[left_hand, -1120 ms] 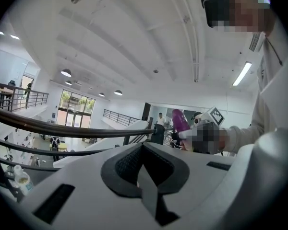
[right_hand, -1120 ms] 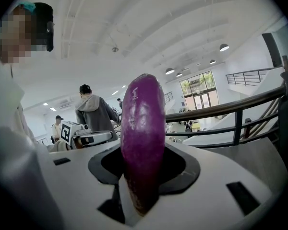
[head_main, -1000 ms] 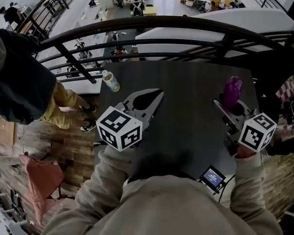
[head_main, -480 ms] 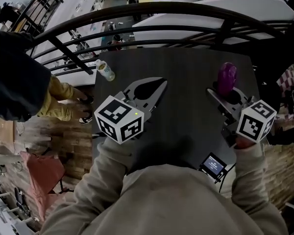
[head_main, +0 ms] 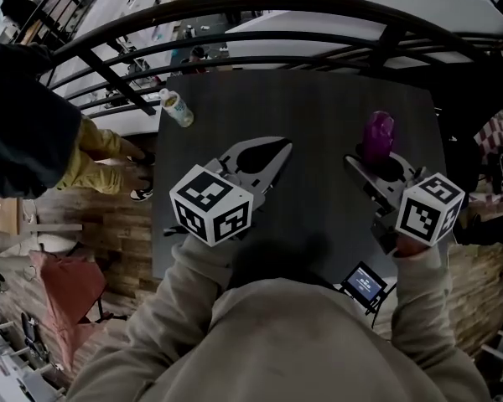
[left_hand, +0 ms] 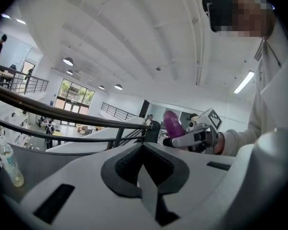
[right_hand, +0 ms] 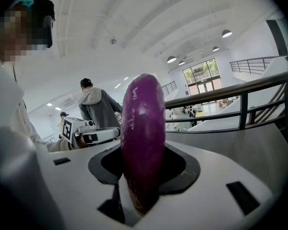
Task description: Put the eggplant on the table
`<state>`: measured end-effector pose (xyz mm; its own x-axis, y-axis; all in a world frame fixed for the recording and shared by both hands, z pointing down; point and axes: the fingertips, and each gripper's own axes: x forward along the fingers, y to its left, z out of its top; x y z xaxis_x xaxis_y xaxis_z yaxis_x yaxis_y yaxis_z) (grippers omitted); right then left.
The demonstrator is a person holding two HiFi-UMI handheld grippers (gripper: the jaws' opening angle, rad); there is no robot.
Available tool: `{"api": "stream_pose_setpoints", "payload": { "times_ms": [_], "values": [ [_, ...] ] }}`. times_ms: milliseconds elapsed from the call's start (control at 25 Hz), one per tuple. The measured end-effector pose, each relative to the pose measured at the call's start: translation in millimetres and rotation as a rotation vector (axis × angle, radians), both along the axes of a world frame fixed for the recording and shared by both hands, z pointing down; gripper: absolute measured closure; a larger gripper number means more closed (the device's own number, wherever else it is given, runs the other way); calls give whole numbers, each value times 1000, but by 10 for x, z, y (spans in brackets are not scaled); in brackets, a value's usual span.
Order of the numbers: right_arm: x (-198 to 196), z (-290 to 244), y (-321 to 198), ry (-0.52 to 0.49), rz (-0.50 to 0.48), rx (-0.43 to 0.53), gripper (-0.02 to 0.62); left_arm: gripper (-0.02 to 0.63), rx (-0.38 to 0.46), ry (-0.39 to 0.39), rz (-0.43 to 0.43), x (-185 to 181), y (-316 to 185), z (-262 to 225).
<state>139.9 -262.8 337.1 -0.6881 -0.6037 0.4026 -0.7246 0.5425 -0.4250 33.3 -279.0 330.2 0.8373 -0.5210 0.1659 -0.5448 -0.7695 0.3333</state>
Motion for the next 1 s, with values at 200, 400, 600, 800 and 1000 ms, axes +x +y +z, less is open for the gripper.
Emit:
{"api": "stream_pose_setpoints", "payload": {
  "times_ms": [200,400,600,800,1000],
  "values": [
    [6,163,21,0,-6,-34,417,601,-27,4,-8,20,14,123],
    [1,292,57,0,-10,-69,417,601,-67,8,-13,3,44,270],
    [-4,426,64,7,-13,-93,417,601,-93,13,-10,23,55,398],
    [-26,530,95,11,-17,-118,417,601,-116,10,-11,32,81,500],
    [-41,673,120,4,-21,-157,417,601,-162,9,-21,3,118,675]
  ]
}}
